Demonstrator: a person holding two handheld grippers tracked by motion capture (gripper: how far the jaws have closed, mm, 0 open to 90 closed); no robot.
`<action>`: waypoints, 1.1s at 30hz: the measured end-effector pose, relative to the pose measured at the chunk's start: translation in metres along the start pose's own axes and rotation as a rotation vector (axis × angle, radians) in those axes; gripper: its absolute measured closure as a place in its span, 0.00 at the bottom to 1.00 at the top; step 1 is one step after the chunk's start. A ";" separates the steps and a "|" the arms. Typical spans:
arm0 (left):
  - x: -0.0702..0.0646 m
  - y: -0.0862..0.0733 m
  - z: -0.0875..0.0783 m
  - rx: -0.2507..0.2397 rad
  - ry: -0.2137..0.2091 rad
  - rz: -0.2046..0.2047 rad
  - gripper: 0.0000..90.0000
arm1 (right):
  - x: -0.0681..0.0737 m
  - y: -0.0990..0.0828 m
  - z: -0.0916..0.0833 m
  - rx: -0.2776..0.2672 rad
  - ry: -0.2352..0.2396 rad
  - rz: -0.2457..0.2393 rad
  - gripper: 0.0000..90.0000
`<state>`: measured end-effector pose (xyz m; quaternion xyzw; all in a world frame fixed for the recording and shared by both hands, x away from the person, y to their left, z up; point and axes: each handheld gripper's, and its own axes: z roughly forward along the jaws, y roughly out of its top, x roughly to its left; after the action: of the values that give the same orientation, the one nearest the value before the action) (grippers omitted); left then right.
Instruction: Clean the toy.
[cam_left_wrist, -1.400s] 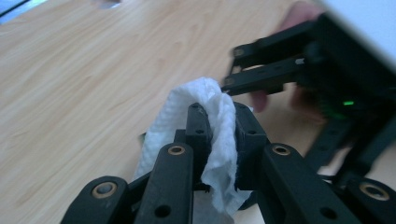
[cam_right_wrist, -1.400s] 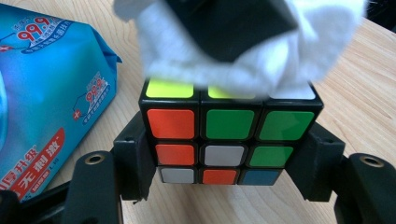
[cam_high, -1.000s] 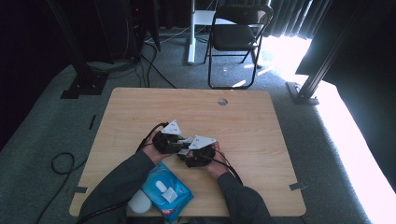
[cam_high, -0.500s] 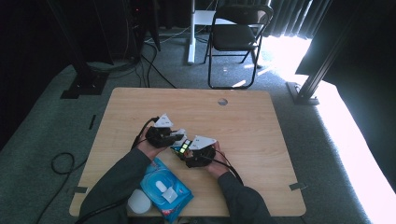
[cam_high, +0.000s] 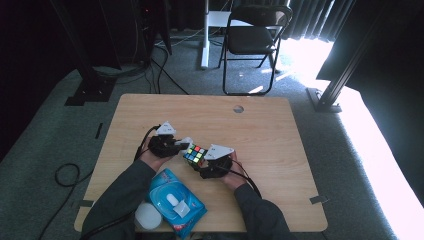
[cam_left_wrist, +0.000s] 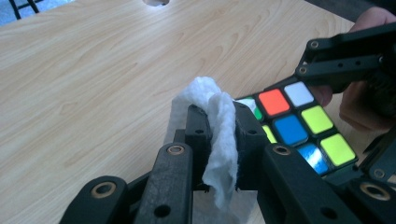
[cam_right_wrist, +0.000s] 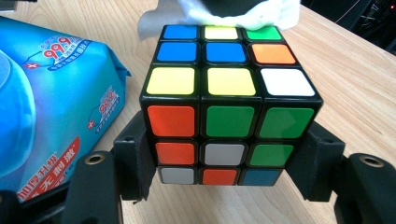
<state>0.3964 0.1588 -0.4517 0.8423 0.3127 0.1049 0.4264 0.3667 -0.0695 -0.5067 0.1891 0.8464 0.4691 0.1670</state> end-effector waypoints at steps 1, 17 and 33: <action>0.000 -0.001 0.001 0.002 0.001 0.000 0.89 | 0.000 0.000 0.000 -0.003 -0.001 0.000 0.38; 0.004 -0.013 0.012 0.041 -0.071 -0.031 0.90 | -0.009 0.001 -0.010 -0.050 0.028 0.031 0.38; 0.004 -0.018 0.017 0.103 -0.085 -0.001 0.90 | -0.012 0.002 -0.014 -0.072 0.020 0.049 0.38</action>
<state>0.3987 0.1581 -0.4763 0.8666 0.2995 0.0525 0.3956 0.3714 -0.0847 -0.4960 0.1989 0.8258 0.5048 0.1539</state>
